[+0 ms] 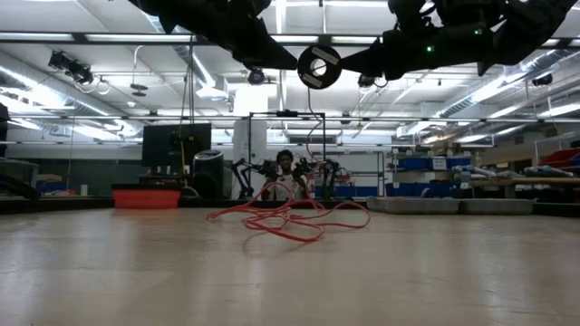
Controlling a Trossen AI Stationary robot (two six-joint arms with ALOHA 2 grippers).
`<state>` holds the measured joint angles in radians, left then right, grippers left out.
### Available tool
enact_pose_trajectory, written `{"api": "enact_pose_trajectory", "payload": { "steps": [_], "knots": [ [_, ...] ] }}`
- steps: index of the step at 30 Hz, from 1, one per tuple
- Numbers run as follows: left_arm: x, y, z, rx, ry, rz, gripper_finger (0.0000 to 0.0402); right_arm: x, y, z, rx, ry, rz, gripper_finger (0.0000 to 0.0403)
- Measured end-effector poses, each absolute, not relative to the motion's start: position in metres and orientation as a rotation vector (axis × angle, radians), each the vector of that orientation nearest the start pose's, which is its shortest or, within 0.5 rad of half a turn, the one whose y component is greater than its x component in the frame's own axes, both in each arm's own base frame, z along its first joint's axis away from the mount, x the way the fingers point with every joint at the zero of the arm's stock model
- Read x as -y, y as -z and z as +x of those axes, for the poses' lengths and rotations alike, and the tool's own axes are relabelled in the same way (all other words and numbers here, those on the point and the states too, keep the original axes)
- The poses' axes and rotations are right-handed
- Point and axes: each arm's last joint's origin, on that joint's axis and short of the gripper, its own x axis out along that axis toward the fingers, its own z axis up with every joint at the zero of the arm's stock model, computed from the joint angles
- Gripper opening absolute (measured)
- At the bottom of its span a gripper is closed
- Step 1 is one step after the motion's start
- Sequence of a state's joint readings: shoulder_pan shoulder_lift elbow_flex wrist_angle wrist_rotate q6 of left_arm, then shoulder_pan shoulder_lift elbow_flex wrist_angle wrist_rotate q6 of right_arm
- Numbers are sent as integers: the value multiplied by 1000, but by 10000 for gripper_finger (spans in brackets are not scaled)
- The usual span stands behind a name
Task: Coil cords
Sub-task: Coil the red wire onto the black spool
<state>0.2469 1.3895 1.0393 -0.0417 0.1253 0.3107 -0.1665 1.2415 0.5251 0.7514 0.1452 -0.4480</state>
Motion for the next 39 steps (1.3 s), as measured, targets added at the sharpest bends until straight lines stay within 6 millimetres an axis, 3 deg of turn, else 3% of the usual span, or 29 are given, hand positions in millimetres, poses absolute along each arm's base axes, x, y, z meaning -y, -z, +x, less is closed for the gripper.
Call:
{"api": "enact_pose_trajectory", "payload": {
  "steps": [23,35,39],
  "knots": [
    [-69,-293,316,-386,-55,489,132,46,-244,251,3,309,-436,0],
    [-69,-296,317,-351,-73,497,72,46,-244,251,3,305,-433,0],
    [-71,-294,320,-352,-102,466,34,46,-244,251,1,312,-433,0]
  ]
}}
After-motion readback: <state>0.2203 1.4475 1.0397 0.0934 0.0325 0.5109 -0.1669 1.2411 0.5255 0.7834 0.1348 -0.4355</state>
